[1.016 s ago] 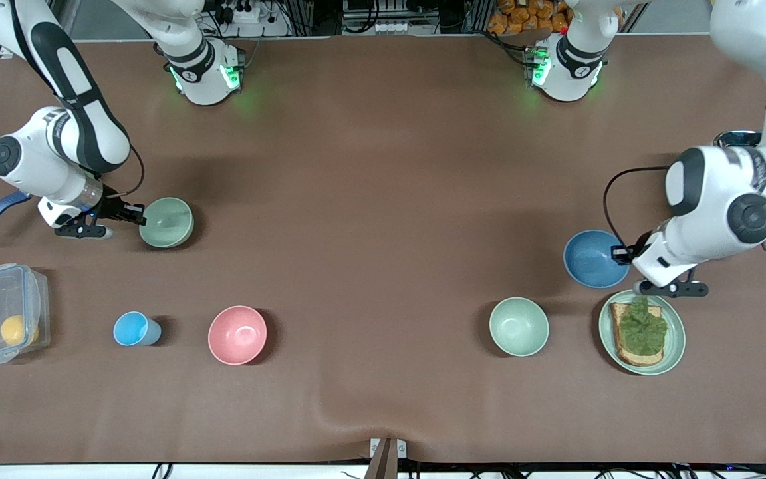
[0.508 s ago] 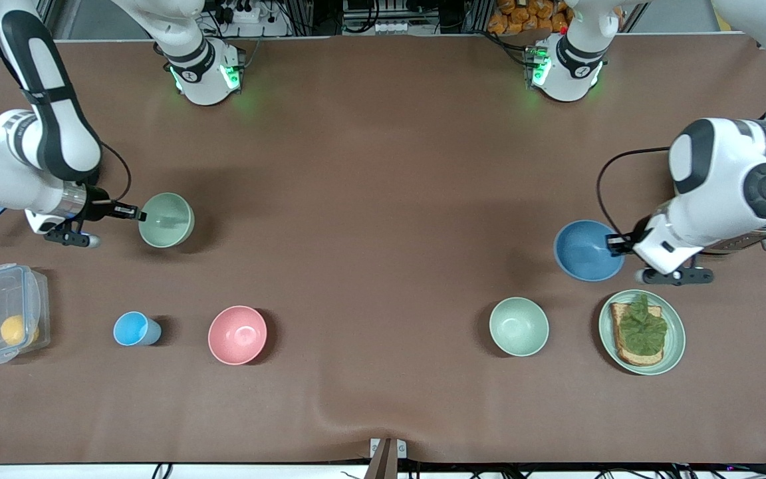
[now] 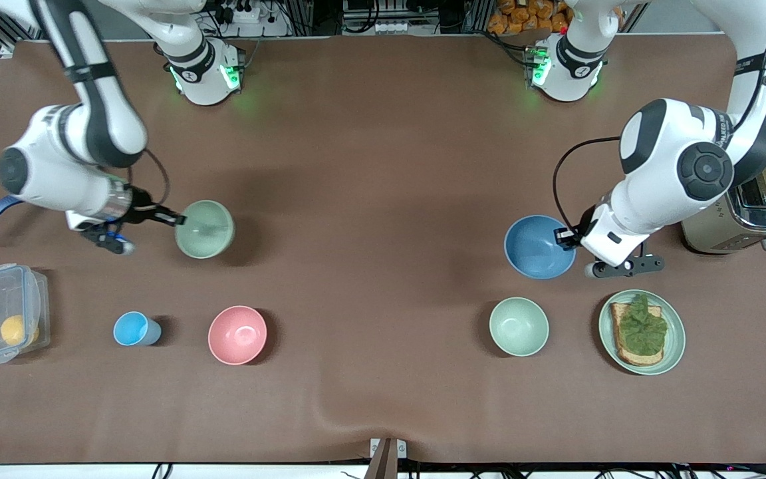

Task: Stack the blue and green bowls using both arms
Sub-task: 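Slide the green bowl toward the table center with the right gripper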

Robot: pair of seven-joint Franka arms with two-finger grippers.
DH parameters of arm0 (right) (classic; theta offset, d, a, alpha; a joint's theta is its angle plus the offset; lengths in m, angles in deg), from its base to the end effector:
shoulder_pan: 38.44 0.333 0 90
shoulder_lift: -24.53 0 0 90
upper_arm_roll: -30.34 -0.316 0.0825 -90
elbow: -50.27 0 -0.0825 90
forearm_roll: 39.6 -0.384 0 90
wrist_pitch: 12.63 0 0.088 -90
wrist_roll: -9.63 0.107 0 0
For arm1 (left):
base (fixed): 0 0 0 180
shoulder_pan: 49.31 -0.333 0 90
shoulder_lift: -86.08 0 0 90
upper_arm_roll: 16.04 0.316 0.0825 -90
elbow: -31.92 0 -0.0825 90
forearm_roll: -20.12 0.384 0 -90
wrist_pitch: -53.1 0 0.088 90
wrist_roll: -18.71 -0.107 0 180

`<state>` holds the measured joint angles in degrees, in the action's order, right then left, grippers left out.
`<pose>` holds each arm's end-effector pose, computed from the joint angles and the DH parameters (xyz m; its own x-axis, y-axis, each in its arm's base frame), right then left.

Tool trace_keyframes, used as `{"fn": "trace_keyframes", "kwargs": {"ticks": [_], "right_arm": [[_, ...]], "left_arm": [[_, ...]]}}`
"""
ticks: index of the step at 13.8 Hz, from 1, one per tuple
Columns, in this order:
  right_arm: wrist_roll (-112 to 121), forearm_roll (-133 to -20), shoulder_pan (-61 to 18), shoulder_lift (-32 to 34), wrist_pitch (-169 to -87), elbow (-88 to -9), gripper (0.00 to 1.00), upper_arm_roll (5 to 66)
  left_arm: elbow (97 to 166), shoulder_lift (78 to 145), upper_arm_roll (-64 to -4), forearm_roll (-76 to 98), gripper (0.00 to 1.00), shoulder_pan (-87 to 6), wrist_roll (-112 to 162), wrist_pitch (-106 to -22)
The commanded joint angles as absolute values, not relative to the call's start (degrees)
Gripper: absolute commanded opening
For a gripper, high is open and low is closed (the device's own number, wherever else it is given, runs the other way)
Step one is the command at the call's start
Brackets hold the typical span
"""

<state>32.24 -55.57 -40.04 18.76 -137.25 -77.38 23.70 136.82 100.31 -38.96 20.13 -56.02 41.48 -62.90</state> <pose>0.5182 0.0561 0.3174 0.8673 -0.4372 -0.2382 -0.4745 -0.8707 -0.1295 0.5933 -0.1583 0.4038 0.9903 0.1206 -0.0698 0.1257 -0.9893 0.0744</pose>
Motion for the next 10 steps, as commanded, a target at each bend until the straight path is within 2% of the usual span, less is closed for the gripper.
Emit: {"fn": "trace_keyframes", "kwargs": {"ticks": [1,7,10], "right_arm": [[41.6,-56.9,-35.1,19.3,-136.9,-75.4,0.00,24.1],[63.1,-57.0,-21.2,17.3,-141.7,-72.2,0.00,24.2],[76.4,-56.8,-12.2,12.8,-149.2,-70.0,0.00,24.3]], "left_arm": [[136.3,100.1,-39.2,19.1,0.00,-56.3,42.3,-61.9],[136.3,100.1,-39.2,18.4,0.00,-56.4,42.2,-61.8],[136.3,100.1,-39.2,18.4,0.00,-56.4,42.3,-61.9]]}}
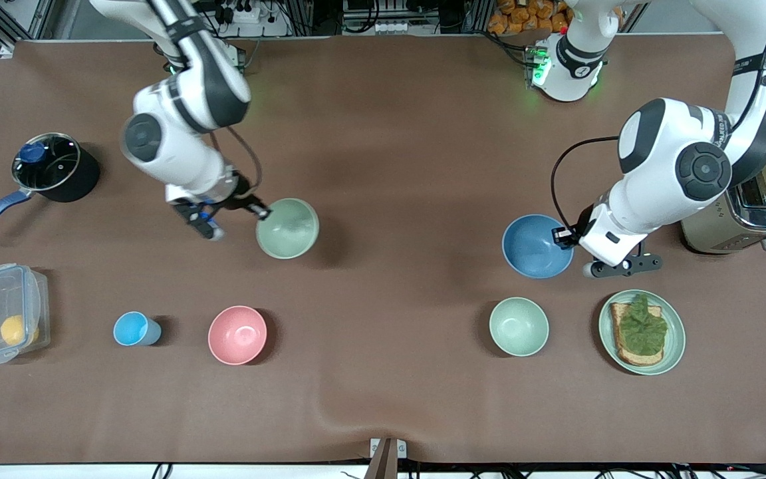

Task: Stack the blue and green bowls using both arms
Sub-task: 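Slide the green bowl toward the table center with the right gripper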

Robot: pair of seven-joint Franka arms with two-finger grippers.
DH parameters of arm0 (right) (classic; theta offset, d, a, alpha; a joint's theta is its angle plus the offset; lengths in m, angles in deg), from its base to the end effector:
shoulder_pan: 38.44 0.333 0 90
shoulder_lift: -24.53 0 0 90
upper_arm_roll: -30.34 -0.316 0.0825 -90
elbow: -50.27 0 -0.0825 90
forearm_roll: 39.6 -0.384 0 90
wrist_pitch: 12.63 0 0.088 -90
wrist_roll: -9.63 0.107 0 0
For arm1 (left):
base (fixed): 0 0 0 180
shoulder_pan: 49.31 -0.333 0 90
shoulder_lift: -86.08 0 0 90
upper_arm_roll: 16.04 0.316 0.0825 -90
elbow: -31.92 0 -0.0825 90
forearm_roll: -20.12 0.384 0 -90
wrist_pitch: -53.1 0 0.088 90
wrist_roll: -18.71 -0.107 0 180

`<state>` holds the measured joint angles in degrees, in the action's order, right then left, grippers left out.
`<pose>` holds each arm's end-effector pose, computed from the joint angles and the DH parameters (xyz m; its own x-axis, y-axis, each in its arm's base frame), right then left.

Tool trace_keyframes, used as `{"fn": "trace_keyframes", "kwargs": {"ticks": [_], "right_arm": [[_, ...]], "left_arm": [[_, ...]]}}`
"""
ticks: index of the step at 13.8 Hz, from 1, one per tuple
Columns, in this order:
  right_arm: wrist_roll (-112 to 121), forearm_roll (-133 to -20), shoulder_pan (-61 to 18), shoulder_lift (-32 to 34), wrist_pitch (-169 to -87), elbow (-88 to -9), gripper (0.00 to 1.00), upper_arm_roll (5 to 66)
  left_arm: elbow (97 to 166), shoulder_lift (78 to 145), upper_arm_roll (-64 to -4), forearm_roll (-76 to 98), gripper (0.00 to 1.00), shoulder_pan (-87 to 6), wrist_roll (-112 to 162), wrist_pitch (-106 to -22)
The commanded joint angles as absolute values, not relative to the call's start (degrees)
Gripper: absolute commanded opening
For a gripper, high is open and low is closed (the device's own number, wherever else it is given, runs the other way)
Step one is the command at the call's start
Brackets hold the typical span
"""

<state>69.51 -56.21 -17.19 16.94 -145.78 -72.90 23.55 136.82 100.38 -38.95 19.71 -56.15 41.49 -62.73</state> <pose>0.4932 0.2676 0.3450 0.7257 -0.6609 -0.1914 -0.6862 -0.7153 -0.1317 0.5933 -0.1572 0.4029 0.9891 0.1259 -0.0765 0.1318 -0.9881 0.0790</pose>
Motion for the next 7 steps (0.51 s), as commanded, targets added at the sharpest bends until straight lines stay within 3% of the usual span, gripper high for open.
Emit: {"fn": "trace_keyframes", "kwargs": {"ticks": [1,7], "right_arm": [[80.1,-56.7,-9.5,10.3,-151.1,-68.6,0.00,24.4],[94.7,-55.4,0.2,-4.0,-158.6,-57.8,0.00,25.4]], "left_arm": [[136.4,100.1,-39.2,18.4,0.00,-56.3,42.3,-61.9],[136.4,100.4,-39.4,18.3,0.00,-56.0,42.3,-61.8]]}}
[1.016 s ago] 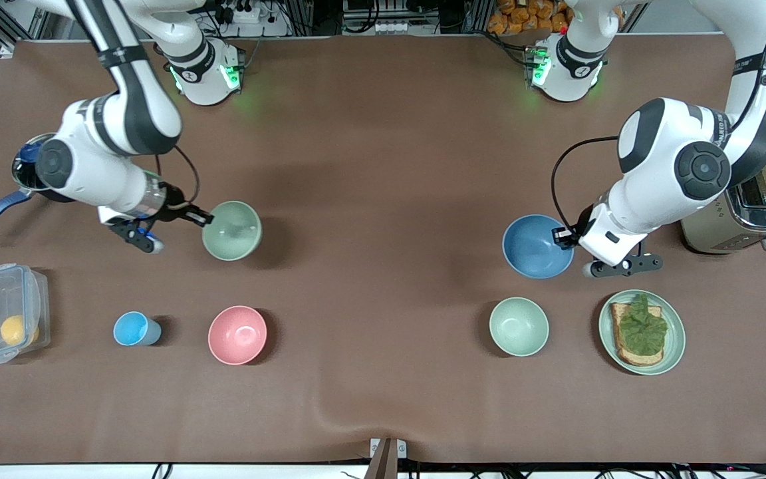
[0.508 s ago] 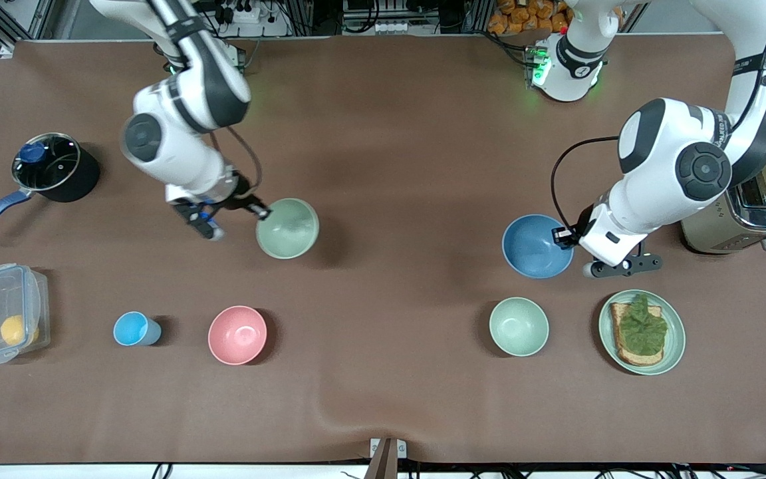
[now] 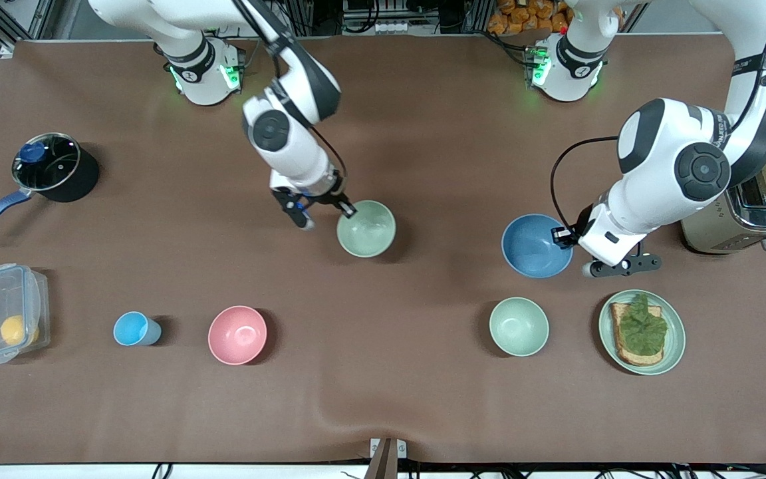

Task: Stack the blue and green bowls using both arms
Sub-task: 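Slide the green bowl toward the table center with the right gripper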

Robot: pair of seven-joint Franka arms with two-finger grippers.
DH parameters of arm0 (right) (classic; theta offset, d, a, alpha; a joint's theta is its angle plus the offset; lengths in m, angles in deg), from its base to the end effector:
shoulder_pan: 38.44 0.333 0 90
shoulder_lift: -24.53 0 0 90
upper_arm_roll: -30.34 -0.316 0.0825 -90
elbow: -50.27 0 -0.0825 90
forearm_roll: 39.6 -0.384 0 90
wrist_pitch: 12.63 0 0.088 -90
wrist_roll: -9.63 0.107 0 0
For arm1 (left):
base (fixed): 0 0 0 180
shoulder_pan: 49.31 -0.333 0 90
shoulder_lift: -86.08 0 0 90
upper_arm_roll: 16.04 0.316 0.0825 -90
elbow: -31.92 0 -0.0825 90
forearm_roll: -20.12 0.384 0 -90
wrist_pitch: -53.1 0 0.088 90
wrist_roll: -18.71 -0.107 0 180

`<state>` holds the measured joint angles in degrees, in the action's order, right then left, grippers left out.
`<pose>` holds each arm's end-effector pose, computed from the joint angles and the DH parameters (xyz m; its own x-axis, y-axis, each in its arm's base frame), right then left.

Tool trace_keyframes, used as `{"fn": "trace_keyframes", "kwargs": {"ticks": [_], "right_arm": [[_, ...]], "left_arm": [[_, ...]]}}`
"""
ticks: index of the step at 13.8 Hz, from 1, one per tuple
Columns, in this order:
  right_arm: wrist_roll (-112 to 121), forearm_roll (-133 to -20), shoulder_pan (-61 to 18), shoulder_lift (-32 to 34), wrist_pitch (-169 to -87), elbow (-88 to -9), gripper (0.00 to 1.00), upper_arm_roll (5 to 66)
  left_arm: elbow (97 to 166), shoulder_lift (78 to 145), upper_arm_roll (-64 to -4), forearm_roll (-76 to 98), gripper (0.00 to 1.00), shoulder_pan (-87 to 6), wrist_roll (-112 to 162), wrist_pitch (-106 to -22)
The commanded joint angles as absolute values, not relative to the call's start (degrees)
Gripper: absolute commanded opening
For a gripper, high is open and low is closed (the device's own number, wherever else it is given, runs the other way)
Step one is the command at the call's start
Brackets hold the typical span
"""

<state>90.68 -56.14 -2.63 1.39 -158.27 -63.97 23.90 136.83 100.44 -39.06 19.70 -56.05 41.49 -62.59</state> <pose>0.4654 0.4141 0.2722 0.6069 -0.7652 -0.2150 -0.7947 -0.5888 -0.1475 0.5925 -0.1593 0.4021 0.9893 0.1221 -0.0800 0.1284 -0.9886 0.0786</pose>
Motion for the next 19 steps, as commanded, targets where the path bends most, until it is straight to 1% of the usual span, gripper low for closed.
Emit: {"fn": "trace_keyframes", "kwargs": {"ticks": [1,3,5,7,11,12,13,15,16,18,19], "right_arm": [[96.2,-54.8,1.2,-4.6,-158.5,-56.7,0.00,26.2],[98.6,-53.4,2.8,-6.8,-158.6,-54.2,0.00,26.4],[102.5,-50.4,5.4,-9.2,-158.5,-52.0,0.00,28.1],[106.0,-46.7,7.1,-9.3,-158.0,-51.9,0.00,29.4],[106.4,-46.3,7.4,-9.6,-158.0,-51.9,0.00,29.5],[106.6,-46.3,7.4,-9.6,-158.0,-51.8,0.16,29.5],[106.7,-46.3,7.3,-9.7,-157.9,-51.8,0.40,29.5],[107.1,-46.3,7.3,-9.7,-157.9,-51.8,0.85,29.5],[107.0,-46.3,7.3,-9.7,-157.9,-51.8,1.00,29.5],[106.8,-46.6,6.5,-9.6,-157.6,-51.0,1.00,29.4],[106.8,-47.1,6.1,-9.4,-156.0,-50.4,1.00,29.4]], "left_arm": [[136.4,100.4,-39.7,18.3,0.00,-56.0,42.3,-61.8],[136.4,100.8,-39.9,18.3,0.00,-56.1,42.4,-61.8],[136.4,100.9,-39.9,18.3,0.00,-56.1,42.4,-61.9],[136.4,100.9,-39.9,18.3,0.00,-56.1,42.3,-61.8],[136.4,101.5,-39.9,17.6,0.00,-55.8,42.3,-61.9],[136.4,101.5,-39.9,17.2,0.00,-55.8,42.3,-61.8],[136.3,101.5,-39.9,17.1,0.00,-55.8,42.2,-61.9],[136.3,102.2,-40.0,16.2,0.00,-55.2,42.2,-61.8],[136.3,102.4,-40.0,15.6,0.00,-54.3,42.1,-61.9],[136.3,104.4,-40.0,14.1,0.00,-52.9,41.8,-61.9],[136.3,105.6,-39.9,14.0,0.00,-51.4,42.3,-61.9]]}}
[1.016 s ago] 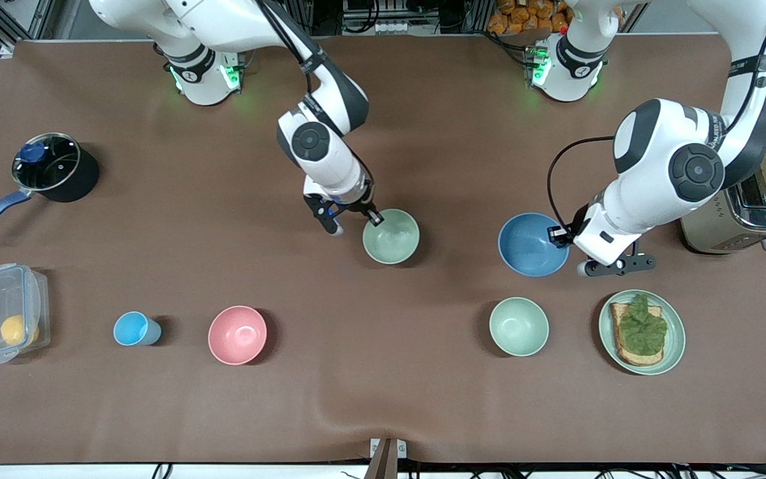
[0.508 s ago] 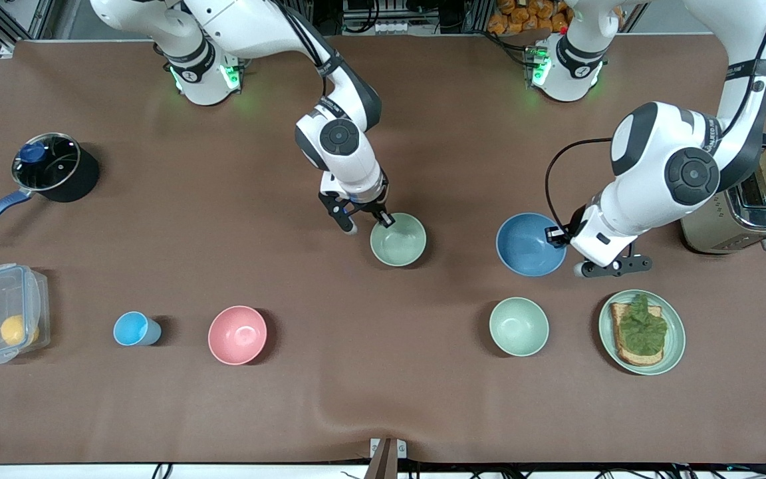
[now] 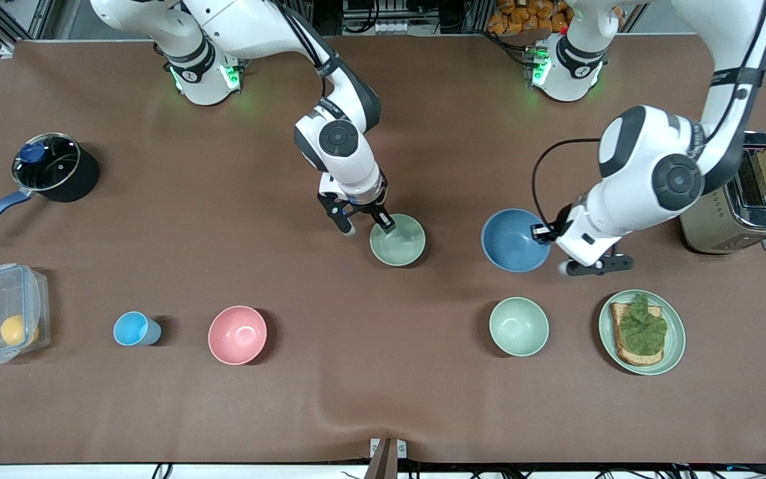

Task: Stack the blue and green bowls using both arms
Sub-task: 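Lift the blue bowl with the left gripper over the green bowl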

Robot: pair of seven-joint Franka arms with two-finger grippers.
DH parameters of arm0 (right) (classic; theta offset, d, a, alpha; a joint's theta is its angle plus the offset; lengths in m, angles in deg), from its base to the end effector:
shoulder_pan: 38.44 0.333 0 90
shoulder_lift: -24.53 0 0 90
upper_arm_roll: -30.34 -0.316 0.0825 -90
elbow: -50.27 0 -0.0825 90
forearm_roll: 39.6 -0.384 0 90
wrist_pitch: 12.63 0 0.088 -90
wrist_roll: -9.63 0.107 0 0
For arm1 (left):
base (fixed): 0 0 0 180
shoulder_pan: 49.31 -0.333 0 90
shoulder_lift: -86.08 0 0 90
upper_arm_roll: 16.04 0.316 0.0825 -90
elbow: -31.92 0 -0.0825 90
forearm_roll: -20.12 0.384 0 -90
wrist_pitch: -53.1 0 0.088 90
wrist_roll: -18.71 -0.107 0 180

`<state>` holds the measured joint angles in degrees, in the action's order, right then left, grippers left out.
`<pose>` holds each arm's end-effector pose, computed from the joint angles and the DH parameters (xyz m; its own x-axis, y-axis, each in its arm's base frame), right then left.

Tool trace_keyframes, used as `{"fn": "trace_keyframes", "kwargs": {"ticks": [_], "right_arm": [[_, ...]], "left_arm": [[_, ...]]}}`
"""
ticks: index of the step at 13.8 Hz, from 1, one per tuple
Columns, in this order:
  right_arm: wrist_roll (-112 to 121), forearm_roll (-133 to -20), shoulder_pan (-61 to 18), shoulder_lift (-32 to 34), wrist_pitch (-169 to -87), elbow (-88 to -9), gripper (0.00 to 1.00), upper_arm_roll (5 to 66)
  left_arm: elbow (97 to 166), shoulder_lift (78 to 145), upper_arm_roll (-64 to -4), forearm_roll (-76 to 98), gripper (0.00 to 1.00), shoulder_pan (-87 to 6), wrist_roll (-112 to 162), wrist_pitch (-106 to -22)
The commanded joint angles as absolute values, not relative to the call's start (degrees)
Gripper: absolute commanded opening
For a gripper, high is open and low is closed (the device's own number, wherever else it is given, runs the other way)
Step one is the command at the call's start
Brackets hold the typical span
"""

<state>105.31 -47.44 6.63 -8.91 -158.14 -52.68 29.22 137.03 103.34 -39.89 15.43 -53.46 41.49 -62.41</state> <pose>0.4668 0.4825 0.2384 0.5645 -0.8167 -0.1193 -0.8239 -0.5489 -0.1409 0.5824 -0.1975 0.3731 0.9820 0.0907 -0.1654 0.1138 -0.9842 0.1357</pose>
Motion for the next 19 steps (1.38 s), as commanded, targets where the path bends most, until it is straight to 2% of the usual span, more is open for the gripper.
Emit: {"fn": "trace_keyframes", "kwargs": {"ticks": [1,4,8,11,13,16,19], "right_arm": [[106.7,-47.2,5.2,-9.2,-153.0,-48.6,1.00,29.4],[106.4,-47.6,1.7,-8.7,-145.2,-45.2,1.00,29.1],[105.8,-53.4,-2.0,-8.8,-145.2,-45.4,1.00,29.0],[105.7,-57.9,-3.9,-9.7,-147.5,-45.8,1.00,29.0],[105.6,-61.0,-4.4,-9.9,-149.0,-47.5,1.00,29.1],[105.6,-63.9,-4.2,-10.0,-156.0,-51.6,1.00,29.1],[106.1,-64.5,-3.7,-11.3,-159.3,-52.3,1.00,29.0]], "left_arm": [[136.3,106.5,-39.9,14.0,0.00,-49.9,42.8,-62.0],[136.2,108.4,-39.9,13.9,0.00,-48.2,43.8,-63.3],[131.8,113.0,-39.9,10.3,0.00,-45.0,46.7,-63.8],[127.8,116.7,-39.8,11.0,0.00,-41.8,52.3,-63.9],[127.6,118.0,-39.4,11.1,0.00,-39.3,55.3,-65.2],[127.6,119.6,-39.2,11.1,0.00,-37.3,59.0,-69.3],[127.5,121.1,-39.2,11.2,0.00,-35.3,62.0,-72.8]]}}
